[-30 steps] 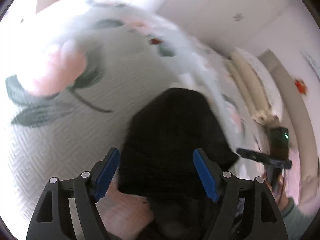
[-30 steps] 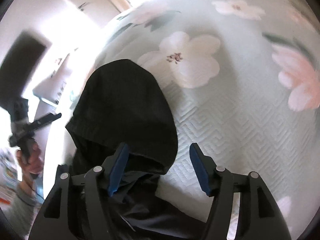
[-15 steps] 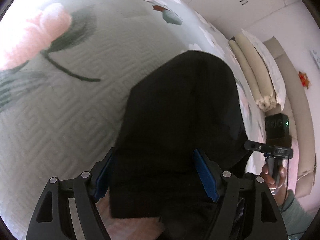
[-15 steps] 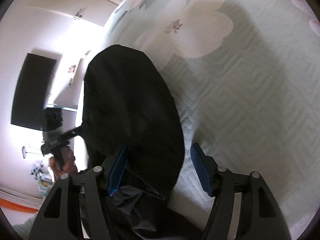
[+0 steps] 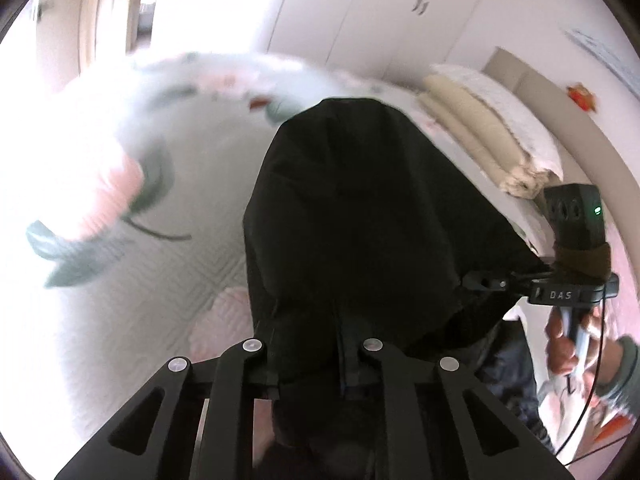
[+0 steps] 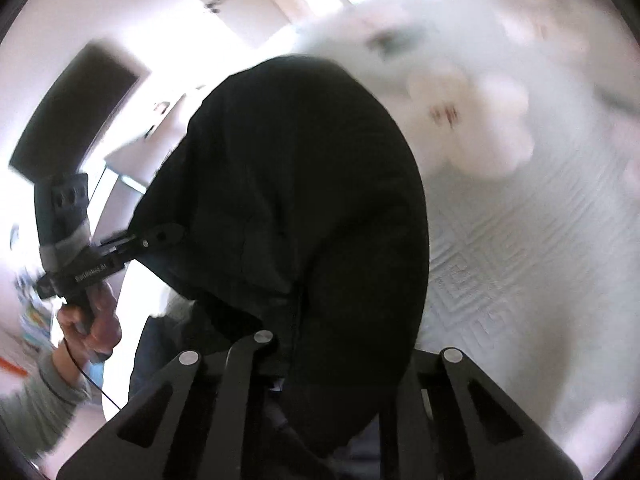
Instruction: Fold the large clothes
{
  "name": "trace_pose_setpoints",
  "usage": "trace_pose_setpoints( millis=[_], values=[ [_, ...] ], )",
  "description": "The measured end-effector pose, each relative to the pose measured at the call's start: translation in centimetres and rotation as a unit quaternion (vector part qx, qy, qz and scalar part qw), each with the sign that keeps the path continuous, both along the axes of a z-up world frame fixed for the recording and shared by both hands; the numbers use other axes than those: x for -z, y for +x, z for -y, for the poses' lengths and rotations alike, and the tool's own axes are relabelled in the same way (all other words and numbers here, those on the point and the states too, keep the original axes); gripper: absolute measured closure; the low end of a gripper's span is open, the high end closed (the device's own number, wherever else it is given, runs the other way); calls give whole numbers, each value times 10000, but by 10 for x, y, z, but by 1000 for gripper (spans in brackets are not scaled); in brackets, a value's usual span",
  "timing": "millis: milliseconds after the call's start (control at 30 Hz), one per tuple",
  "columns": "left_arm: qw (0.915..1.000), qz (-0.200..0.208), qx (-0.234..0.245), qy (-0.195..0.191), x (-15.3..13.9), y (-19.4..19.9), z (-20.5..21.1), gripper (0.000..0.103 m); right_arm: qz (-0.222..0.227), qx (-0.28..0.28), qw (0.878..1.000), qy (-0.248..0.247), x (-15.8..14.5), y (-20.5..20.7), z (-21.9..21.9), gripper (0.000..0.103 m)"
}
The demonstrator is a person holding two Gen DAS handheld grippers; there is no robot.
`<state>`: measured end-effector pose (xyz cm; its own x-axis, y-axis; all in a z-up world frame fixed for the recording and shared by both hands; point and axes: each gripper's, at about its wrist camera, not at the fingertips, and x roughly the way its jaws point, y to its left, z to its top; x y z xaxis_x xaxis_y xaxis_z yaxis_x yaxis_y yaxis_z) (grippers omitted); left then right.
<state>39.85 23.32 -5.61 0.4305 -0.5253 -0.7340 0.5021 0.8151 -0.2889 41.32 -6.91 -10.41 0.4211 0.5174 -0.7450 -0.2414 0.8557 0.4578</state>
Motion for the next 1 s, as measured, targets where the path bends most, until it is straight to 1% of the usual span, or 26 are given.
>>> trace_pose_setpoints(
  millis=[33,67,133,167,233,333,400,433,467,500,567,600,633,667,700,733,767,833,900,1000],
  values=[
    [9996,246,27,123,-16,-20,-1,86,119,-50,9999,-86,-11,-11,-4,86],
    [9986,484,67,181,-32,-42,-3,86,345,-134,9990,-260,-31,-33,-12,86],
    [9973,713,98,154,-51,-77,-9,86,650,-215,9961,-558,-57,-70,-27,86],
    [9968,786,115,98,-60,-97,-13,86,812,-255,9938,-714,-67,-90,-35,86],
    [9957,909,148,115,-71,-131,-20,86,1051,-262,9897,-935,-84,-129,-46,86],
    [9939,1054,269,154,-84,-188,-31,84,1301,-237,9844,-1162,-100,-187,-62,86],
    [9939,1007,357,257,-85,-226,-40,77,1508,-223,9785,-1388,-107,-224,-72,86],
    [9942,935,415,322,-82,-240,-43,69,1593,-209,9752,-1520,-108,-242,-76,85],
    [9946,793,478,476,-74,-257,-48,64,1598,-206,9736,-1618,-106,-257,-79,84],
    [9946,690,491,595,-67,-265,-51,64,1543,-214,9725,-1729,-102,-269,-84,81],
    [9943,238,544,884,-41,-286,-60,64,1312,-204,9732,-1877,-91,-285,-82,76],
    [9932,12,534,1036,-26,-296,-66,63,1055,-196,9750,-1947,-77,-296,-79,72],
    [9914,-211,477,1200,-10,-304,-73,64,936,-191,9753,-1991,-71,-300,-78,67],
    [9892,-395,369,1366,4,-311,-81,64,700,-168,9742,-2138,-57,-310,-74,65],
    [9882,-499,294,1421,11,-315,-88,64,582,-109,9717,-2286,-47,-310,-62,60],
    [9878,-670,168,1399,18,-318,-98,64,437,-46,9678,-2477,-39,-317,-57,59],
    [9878,-809,37,1327,22,-318,-108,64,250,-7,9665,-2555,-32,-326,-48,59],
    [9897,-814,-142,1166,16,-318,-118,64,-32,156,9670,-2541,-26,-342,-30,59],
    [9925,-711,-219,972,1,-313,-123,64,-232,348,9687,-2445,-29,-352,-15,58],
    [9973,-372,-95,629,-34,-306,-109,64,-283,596,9775,-2006,-48,-358,-3,57]
  ],
)
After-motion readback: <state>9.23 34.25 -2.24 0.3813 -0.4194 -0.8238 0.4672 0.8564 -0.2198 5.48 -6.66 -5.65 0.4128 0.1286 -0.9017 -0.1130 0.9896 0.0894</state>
